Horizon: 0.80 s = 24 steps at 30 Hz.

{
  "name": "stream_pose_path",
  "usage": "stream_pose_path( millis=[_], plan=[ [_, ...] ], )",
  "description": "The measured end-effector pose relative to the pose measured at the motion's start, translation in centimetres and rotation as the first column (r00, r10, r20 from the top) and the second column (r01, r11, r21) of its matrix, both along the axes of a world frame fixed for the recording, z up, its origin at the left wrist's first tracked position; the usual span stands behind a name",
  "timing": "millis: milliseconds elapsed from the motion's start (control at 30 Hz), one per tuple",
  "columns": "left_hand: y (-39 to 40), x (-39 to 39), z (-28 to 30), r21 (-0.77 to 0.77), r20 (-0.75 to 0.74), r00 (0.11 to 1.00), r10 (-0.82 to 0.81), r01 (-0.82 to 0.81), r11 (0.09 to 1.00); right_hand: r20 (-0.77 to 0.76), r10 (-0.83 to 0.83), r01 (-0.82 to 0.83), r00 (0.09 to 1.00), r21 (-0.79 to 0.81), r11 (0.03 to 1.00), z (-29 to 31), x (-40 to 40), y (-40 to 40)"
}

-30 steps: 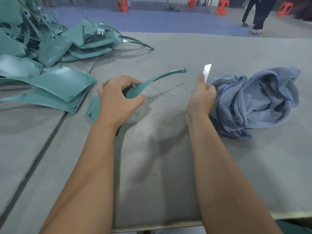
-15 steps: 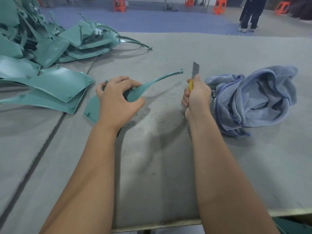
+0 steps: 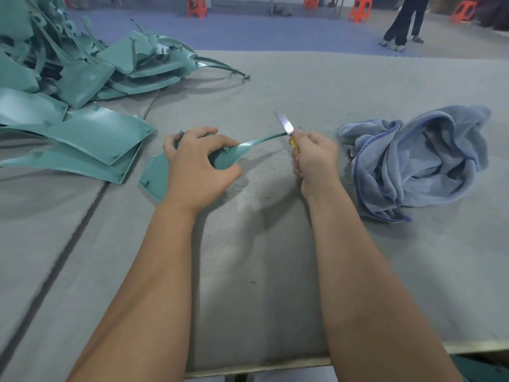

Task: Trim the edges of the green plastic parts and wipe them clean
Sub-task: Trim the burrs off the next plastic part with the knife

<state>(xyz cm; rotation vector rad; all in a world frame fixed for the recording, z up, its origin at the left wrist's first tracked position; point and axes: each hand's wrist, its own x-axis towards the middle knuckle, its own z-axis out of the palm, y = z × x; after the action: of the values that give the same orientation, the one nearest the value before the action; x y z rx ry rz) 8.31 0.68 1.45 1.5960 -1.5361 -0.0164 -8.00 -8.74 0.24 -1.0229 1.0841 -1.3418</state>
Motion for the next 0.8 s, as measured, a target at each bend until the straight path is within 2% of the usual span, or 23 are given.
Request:
stream_pose_path(
  millis=[67, 100, 233, 433, 600, 800],
  plan=[
    [-0.1, -0.1, 0.0, 0.015, 0.002, 1.000, -0.006, 0.006, 1.000, -0.037, 0.018, -0.019, 0.999, -0.017, 1.000, -0.1, 0.4, 0.2],
    [-0.1, 0.0, -0.1, 0.011, -0.007, 1.000, -0.009, 0.010, 1.000, -0.006, -0.004, 0.004, 1.000, -0.004, 1.000, -0.1, 0.4, 0.2],
    [0.0, 0.2, 0.0, -0.023, -0.050, 0.999, -0.014, 0.013, 1.000, 0.217, -0.165, 0.151, 0.962, 0.077, 0.985, 0.1, -0.5, -0.3],
    [0.0, 0.2, -0.1, -0.042, -0.072, 0.997, -0.022, 0.019, 0.999, 0.120, -0.149, 0.149, 0.982, 0.011, 0.989, -0.1, -0.2, 0.0],
    [0.0, 0.3, 0.0, -0.054, -0.093, 0.996, -0.015, 0.010, 0.998, 0.172, -0.114, 0.112, 0.979, 0.021, 0.993, 0.3, -0.3, 0.4],
    [0.0, 0.4, 0.1, -0.081, -0.098, 0.995, -0.016, 0.008, 0.997, 0.143, -0.078, 0.087, 0.987, -0.053, 0.995, 0.1, -0.4, 0.6]
  ],
)
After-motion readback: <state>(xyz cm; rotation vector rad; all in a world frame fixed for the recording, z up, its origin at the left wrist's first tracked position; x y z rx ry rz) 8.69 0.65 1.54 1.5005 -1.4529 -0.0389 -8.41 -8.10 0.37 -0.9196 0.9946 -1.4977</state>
